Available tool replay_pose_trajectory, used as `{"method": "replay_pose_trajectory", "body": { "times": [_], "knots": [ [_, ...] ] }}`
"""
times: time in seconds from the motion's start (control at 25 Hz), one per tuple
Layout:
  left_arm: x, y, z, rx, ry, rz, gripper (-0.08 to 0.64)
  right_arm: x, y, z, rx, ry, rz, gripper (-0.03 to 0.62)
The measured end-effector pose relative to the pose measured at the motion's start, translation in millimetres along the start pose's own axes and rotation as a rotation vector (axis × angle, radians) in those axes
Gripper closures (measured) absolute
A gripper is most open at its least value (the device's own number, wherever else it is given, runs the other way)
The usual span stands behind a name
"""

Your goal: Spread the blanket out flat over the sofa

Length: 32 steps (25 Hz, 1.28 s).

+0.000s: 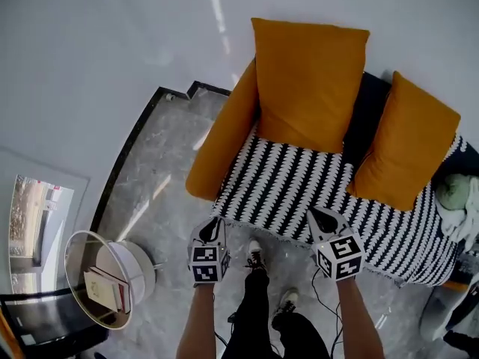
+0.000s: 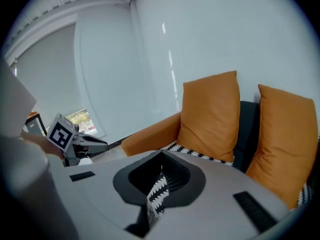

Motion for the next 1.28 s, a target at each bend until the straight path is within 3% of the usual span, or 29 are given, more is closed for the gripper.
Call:
{"method": "replay_pose_trajectory", "body": {
  "times": [0.16, 0.6, 1.04, 1.28],
  "knots": [
    [-16.1, -31.3, 48.7, -0.091, 0.016, -0.051, 0.526, 13.4, -26.0, 43.0, -0.066, 0.014, 0.029, 0.591],
    [-56.8, -64.2, 194.1, -0.258, 0.002, -0.136, 0.56, 58.0, -61.2, 164.0, -0.145, 0.043, 0.168, 0.591],
    [-98.0, -69.7, 343.7, -0.432, -0.009, -0.221, 0.56, 115.9, -76.7, 287.0, -0.234, 0.081, 0.289, 0.591],
    [-112.9, -62.1, 417.8, -0.518, -0.015, -0.208, 0.561, 144.6, -80.2, 352.3, -0.305, 0.114, 0.358, 0.591]
  ]
}}
Point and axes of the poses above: the fingertips, and each gripper's own axes: z backward along the fingers, x to its left, y out of its underside, the point moved 7 cm from there along z, backward along the fingers, and after that the axes turned 12 degrees about x, right-handed, at the moved point
